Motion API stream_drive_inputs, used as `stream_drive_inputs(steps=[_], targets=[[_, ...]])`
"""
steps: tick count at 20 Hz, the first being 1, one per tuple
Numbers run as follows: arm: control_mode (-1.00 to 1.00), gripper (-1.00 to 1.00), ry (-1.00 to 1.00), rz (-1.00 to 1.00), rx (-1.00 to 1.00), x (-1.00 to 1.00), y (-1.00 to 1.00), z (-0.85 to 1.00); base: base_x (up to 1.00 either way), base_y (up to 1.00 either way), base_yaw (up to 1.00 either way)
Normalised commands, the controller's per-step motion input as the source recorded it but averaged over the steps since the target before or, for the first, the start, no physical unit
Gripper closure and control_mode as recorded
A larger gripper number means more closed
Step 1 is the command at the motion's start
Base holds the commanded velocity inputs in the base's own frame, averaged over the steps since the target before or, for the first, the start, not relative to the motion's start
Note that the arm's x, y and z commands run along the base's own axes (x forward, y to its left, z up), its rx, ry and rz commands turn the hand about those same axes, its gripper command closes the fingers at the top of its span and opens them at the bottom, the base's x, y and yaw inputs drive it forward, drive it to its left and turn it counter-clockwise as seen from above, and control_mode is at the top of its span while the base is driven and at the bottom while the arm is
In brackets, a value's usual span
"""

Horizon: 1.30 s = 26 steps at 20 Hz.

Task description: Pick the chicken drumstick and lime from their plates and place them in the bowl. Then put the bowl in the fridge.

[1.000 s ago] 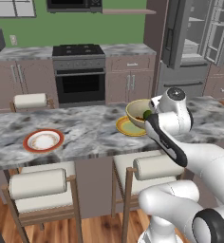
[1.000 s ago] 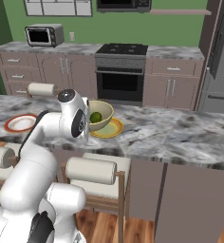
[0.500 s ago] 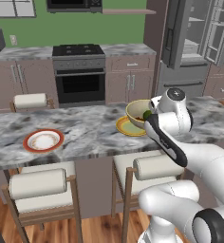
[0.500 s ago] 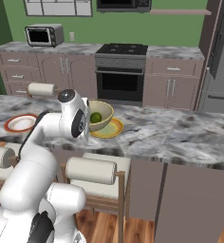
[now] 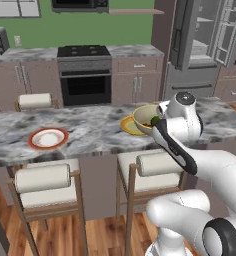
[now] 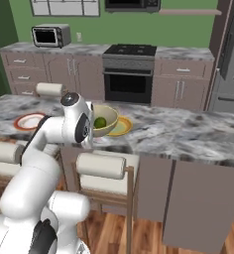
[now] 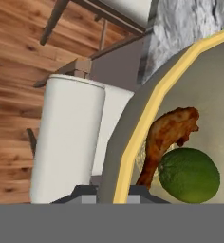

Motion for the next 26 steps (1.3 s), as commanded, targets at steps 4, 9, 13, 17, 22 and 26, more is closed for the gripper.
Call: stream_drive_inputs(steps=[4,9,13,17,22,26], targets=[[1.0,1.0,0.0,0.0,0.0,0.0,0.0,0.0,-0.37,-0.09,-0.32],[1.0,1.0,0.0,0.0,0.0,0.0,0.0,0.0,0.01,0.01,-0.9],[1.0,1.0,0.0,0.0,0.0,0.0,0.0,0.0,0.0,0.02,-0.93],[1.0,1.0,0.0,0.0,0.0,0.0,0.0,0.0,0.01,0.01,-0.93],[1.0,1.0,0.0,0.0,0.0,0.0,0.0,0.0,0.21,0.0,-0.73],[1.0,1.0,0.0,0.0,0.0,0.0,0.0,0.0,0.46,-0.03,-0.5]])
